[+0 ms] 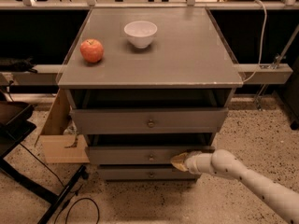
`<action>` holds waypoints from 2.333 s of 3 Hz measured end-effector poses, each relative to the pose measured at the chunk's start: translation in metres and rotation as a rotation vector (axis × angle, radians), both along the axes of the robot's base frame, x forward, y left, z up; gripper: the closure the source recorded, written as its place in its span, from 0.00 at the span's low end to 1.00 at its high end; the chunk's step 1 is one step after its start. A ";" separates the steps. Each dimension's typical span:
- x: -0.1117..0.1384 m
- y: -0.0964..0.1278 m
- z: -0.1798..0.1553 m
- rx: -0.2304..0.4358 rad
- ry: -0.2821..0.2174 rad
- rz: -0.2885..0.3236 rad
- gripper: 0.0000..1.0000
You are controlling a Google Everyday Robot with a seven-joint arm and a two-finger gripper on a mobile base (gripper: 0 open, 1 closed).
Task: Close middle drawer
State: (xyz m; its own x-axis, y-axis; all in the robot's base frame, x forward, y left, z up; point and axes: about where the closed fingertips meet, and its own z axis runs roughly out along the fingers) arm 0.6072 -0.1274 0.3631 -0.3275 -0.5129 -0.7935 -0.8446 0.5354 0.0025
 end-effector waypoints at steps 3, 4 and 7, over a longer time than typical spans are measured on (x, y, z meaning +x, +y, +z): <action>0.015 0.000 -0.001 -0.015 0.006 0.007 1.00; -0.031 -0.006 0.022 -0.038 0.088 0.087 1.00; -0.230 -0.004 0.176 -0.374 0.539 0.484 1.00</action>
Offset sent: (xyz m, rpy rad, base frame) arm 0.0880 -0.0098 0.0022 -0.0176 -0.0567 -0.0504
